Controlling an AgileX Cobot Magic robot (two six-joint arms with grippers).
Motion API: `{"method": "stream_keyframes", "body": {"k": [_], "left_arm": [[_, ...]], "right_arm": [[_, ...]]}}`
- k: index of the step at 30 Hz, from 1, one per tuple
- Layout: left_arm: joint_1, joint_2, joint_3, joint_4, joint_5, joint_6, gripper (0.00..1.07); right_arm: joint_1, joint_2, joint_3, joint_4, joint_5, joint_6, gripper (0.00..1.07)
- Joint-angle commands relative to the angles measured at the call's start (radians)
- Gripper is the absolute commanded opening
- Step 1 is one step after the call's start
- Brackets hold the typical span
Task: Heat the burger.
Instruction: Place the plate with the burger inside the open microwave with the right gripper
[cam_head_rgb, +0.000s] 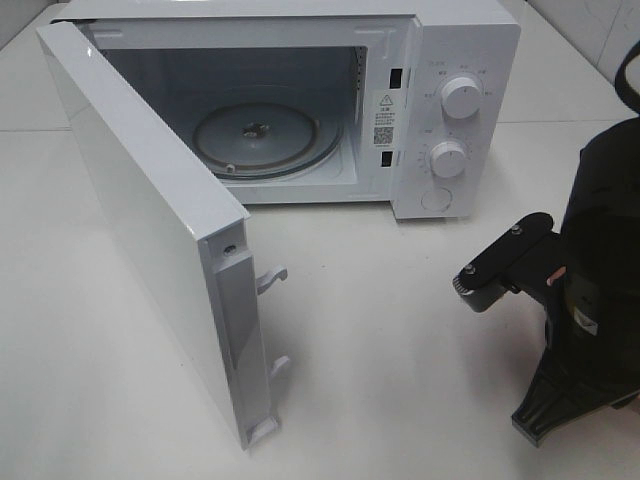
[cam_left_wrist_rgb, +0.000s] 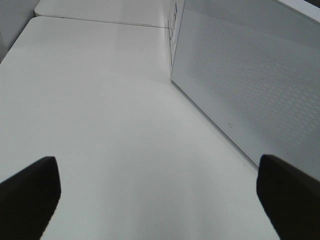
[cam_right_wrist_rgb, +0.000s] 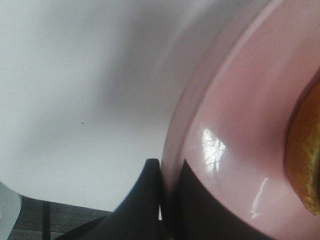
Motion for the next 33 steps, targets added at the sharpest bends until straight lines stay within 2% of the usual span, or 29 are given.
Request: {"method": "stream_keyframes", "body": {"k": [1,17,27,33], "left_arm": [[0.001,-0.001,0.000,-0.008,0.004,-0.002,1.00],[0.001,-0.001,0.000,-0.008,0.004,-0.002,1.00],[0.001,-0.001,0.000,-0.008,0.004,-0.002,1.00],[0.001,-0.001,0.000,-0.008,0.004,-0.002,1.00]], "right_arm": [[0.001,-0.007,-0.001,-0.043,0.022,-0.016,0.00],[0.001,-0.007,-0.001,-0.092,-0.076,-0.155,0.00],[0.001,-0.007,-0.001,-0.103,-0.182,-0.341,0.00],[0.001,-0.007,-0.001,-0.153,-0.237,-0.400,0.00]]}}
